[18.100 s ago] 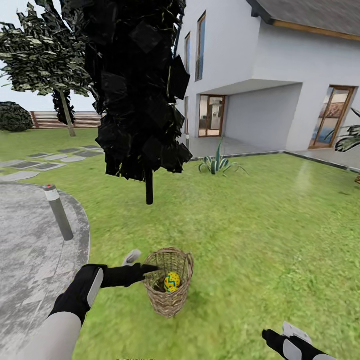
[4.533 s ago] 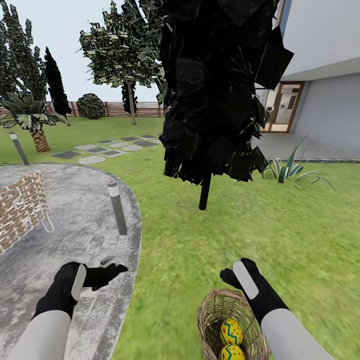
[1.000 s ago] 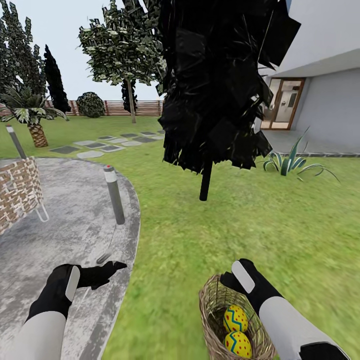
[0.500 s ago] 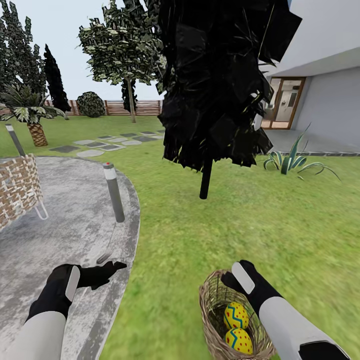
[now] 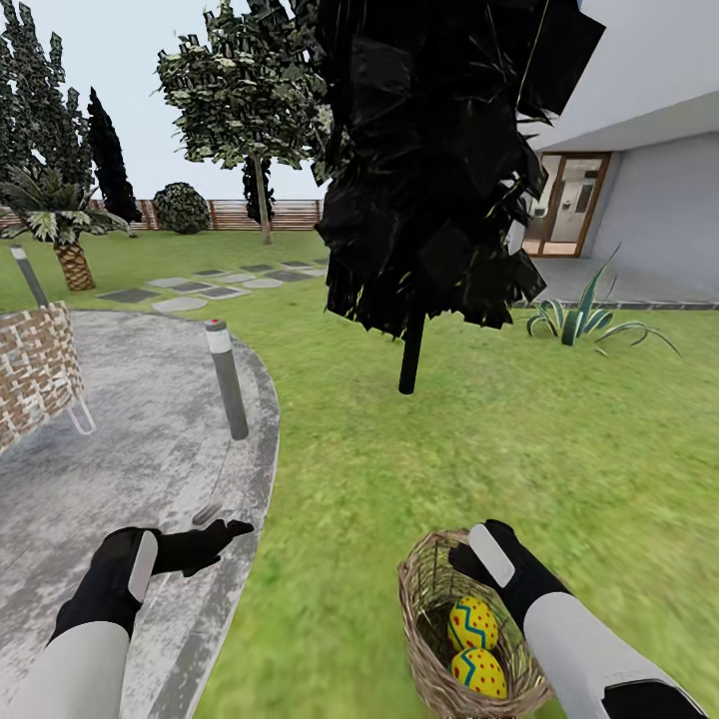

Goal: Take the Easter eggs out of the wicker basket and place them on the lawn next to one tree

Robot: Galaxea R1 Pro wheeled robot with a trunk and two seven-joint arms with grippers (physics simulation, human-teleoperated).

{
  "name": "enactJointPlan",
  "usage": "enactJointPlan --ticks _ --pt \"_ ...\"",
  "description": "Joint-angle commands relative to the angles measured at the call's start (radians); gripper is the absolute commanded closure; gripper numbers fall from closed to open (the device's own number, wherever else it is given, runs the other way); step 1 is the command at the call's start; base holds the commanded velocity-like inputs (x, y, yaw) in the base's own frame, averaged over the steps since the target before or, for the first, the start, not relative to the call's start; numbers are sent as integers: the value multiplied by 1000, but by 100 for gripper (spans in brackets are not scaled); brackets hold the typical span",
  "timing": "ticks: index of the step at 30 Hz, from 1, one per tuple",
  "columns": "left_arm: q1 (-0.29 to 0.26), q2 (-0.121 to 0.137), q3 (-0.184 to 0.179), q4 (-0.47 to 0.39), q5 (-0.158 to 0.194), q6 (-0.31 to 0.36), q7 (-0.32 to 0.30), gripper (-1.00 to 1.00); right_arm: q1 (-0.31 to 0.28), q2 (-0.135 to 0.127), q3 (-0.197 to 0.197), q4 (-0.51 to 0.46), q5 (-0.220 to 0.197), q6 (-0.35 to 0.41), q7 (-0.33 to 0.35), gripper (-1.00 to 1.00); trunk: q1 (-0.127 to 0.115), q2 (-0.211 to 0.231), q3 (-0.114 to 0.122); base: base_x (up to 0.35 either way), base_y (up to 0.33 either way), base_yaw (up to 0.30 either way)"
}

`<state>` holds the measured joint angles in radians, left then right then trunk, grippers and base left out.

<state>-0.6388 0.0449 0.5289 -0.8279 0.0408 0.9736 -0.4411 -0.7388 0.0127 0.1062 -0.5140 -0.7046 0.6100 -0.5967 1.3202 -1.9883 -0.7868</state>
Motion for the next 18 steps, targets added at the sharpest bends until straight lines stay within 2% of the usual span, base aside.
enactJointPlan --ticks 1,6,9,18 --pt "-1 3 2 0 4 7 -14 -100 -1 -2 6 -1 -10 2 -9 -100 4 -8 -4 0 0 0" --pt "1 33 0 1 -1 7 -184 -100 -1 -5 6 -1 -10 1 -9 -100 23 -43 -20 0 0 0" --pt "2 43 -1 1 1 7 -216 -100 -1 -5 6 -1 -10 1 -9 -100 34 -64 -29 0 0 0" --pt "2 49 0 1 4 7 -232 -100 -1 -5 6 -1 -10 -1 -9 -100 69 -127 -57 0 0 0"
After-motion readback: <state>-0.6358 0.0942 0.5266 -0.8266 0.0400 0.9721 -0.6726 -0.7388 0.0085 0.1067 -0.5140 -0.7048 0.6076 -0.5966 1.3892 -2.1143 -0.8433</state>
